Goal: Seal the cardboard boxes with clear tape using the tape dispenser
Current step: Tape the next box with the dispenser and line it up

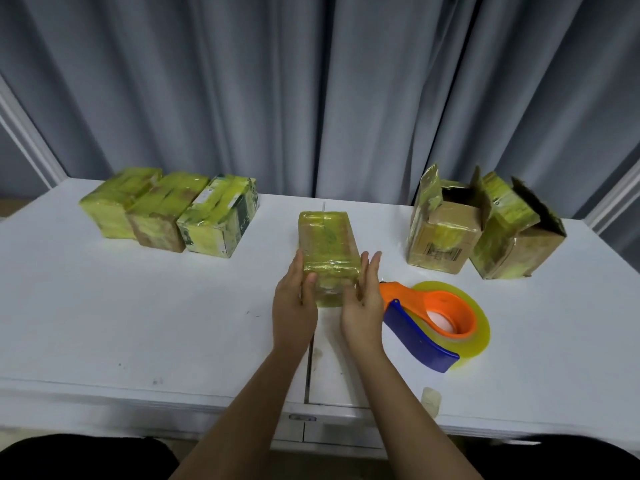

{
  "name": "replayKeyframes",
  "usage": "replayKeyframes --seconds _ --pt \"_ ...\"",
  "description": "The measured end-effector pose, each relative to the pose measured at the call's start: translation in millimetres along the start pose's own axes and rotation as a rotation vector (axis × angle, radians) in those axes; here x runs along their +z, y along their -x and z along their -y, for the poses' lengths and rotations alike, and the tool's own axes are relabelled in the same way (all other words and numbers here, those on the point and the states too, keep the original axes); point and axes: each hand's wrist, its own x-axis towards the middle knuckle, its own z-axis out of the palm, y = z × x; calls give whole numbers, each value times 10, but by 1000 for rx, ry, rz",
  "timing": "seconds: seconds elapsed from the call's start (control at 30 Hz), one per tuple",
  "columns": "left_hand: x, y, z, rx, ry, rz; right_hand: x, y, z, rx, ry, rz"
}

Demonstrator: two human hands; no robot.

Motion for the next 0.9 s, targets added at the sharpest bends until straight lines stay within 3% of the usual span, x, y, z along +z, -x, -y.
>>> replayKeyframes --seconds 0.17,0.23,0.37,0.43,0.53,0.63,0.7,0.8,0.9 --pt "-91 -114 6 -147 -46 45 -259 28 70 9 50 257" --pt "-192 -263 70 -190 -50 54 -318 49 47 -111 230 355" --pt "-353 -381 164 -170 -75 156 -257 -105 36 -614 724 199" --pt "-384 -407 234 -174 -50 163 -195 -301 66 -712 813 283" --pt "-357 -352 224 -228 127 170 -182 -530 40 -568 717 438" --pt "-168 -143 123 -235 368 200 -171 -564 6 -528 653 425" --pt "5 -55 138 -207 307 200 -158 -558 -6 -493 615 418" --pt "83 43 142 -117 12 150 -135 -553 -17 -443 594 422" --pt "-39 110 163 2 -111 211 -129 -551 10 -454 591 428"
